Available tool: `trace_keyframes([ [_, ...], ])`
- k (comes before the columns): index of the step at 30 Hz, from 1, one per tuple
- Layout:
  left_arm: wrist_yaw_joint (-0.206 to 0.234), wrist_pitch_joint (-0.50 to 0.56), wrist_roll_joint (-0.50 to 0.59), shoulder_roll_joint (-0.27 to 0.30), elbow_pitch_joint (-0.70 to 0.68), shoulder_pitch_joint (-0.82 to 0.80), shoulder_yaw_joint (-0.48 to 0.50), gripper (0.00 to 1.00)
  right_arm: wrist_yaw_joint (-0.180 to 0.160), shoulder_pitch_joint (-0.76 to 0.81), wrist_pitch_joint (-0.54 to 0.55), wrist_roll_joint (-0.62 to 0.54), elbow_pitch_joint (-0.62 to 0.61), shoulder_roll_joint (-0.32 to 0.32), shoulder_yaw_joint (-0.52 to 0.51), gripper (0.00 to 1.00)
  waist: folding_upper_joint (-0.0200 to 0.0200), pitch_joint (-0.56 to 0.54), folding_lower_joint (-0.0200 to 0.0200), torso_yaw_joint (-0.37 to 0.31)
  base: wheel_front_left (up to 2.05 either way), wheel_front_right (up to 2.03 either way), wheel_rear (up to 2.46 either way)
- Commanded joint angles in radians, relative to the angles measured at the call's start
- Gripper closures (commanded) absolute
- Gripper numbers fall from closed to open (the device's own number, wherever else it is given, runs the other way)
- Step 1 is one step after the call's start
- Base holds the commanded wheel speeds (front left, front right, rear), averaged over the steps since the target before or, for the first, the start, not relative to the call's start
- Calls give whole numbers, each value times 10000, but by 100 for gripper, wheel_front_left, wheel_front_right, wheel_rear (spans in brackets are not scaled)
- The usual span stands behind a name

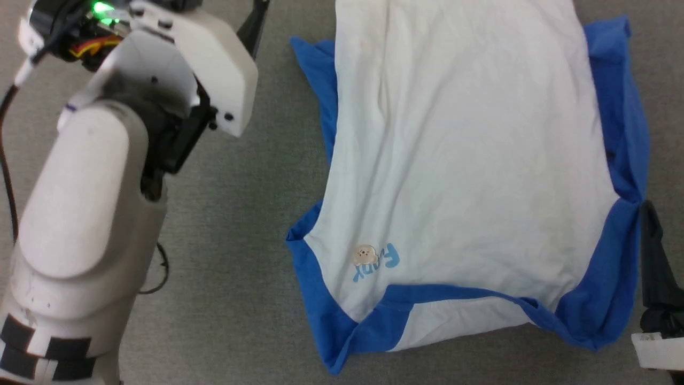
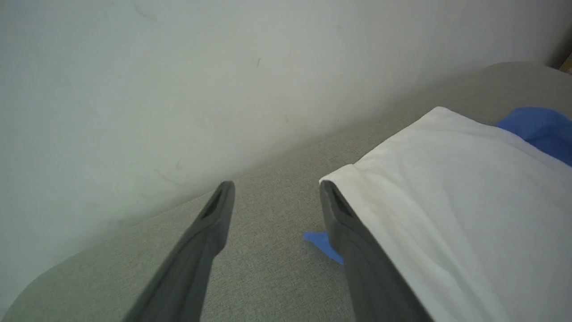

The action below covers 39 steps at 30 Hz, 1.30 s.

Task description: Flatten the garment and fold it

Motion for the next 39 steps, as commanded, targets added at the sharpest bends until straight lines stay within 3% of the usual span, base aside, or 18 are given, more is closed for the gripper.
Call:
trace_keyframes([
  [1,-43,187,-109,-43,143,-155,-8,0,-9,-169,-75,71,34,-53,-16,0,0,880,-4,-260,0,0,0],
  [6,34,1209,-374,-243,848,-813,-70,0,-9,-449,-168,272,189,-300,45,0,0,1371,-4,-405,0,0,0],
  [25,459,2120,-585,-576,1955,-870,-383,0,-9,-782,-348,595,661,-797,112,0,0,2045,-4,-771,0,0,0],
  [26,458,2255,-607,-556,1978,-838,-415,100,-9,-800,-357,611,682,-816,116,0,0,2062,-4,-780,0,0,0],
  [33,463,1850,-528,-414,1760,-827,-403,100,-9,-937,-447,658,877,-909,136,0,0,2056,-4,-766,0,0,0],
  [39,330,1150,-725,-328,1485,-775,-198,100,-9,-913,-496,601,1070,-866,224,0,0,1317,-4,-554,0,0,0],
])
